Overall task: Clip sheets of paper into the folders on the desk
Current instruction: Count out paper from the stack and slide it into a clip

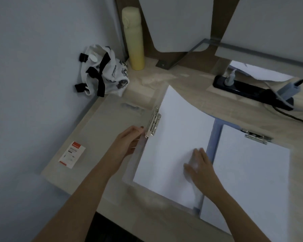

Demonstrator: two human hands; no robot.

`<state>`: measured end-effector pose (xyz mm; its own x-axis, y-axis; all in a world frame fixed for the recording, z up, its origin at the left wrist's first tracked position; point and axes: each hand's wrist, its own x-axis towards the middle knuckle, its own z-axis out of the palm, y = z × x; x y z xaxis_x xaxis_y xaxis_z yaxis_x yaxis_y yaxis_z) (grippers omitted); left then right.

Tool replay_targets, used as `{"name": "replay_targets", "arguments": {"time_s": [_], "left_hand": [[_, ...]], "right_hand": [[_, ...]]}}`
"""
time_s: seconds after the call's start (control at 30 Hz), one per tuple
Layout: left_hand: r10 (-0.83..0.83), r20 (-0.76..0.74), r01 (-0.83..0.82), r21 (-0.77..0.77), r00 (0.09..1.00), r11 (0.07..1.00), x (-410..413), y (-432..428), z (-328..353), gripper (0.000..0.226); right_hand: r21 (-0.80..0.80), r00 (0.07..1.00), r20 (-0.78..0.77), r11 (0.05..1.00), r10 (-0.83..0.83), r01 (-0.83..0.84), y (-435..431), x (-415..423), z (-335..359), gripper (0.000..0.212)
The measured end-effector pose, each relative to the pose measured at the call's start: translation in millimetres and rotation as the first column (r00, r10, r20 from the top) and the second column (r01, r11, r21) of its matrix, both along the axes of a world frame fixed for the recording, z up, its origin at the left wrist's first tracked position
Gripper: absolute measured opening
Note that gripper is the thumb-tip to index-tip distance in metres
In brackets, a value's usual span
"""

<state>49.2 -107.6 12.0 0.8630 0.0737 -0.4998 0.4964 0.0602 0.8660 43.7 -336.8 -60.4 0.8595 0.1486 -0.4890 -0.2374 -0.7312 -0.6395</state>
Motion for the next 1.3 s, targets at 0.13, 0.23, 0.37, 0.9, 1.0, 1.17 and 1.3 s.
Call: {"name": "replay_targets", "arguments": {"time_s": [0.13,0.23,0.37,0.9,1.0,1.17,1.3], "left_hand": [[-0.061,0.137,0.069,-0.056,0.989,0.996,-7.6,-47.0,32.7,0.026],[-0.199,0.221,0.204,-0.004,0.955,0.979,-9.8,-94.8,46.8,0.024],[-0.356,0.232,0.357,0.042,0.905,0.933,-10.2,-159.9,37.3,0.017],[-0.292,-0.141,0.323,0.460,0.946,0.827,-37.1,-234.1,-66.5,0.069],[-0.202,-0.171,0.253,0.375,0.964,0.892,-36.3,-224.5,-72.1,0.053],[-0.219,-0.122,0.249,0.557,0.968,0.792,-24.4,-197.2,-62.7,0.033],[-0.122,-0.125,0.171,0.834,0.985,0.525,-5.4,-151.3,-63.3,0.059]], "right_hand": [[0.371,0.940,-0.306,0.891,-0.148,0.261,-24.6,4.1,47.0,0.054],[0.632,0.894,-0.426,0.660,-0.142,0.406,-56.9,-5.1,80.8,0.063],[0.762,0.907,-0.398,0.499,-0.140,0.412,-107.8,-22.2,108.7,0.083],[0.115,0.717,-0.235,0.713,-0.656,0.691,-229.1,-55.6,21.7,0.021],[0.072,0.690,-0.232,0.695,-0.686,0.715,-224.7,-53.3,13.3,0.017],[0.028,0.715,-0.234,0.730,-0.659,0.682,-213.1,-43.9,18.0,0.050],[-0.144,0.902,0.159,0.894,-0.402,0.424,-186.6,-44.1,20.4,0.075]]}}
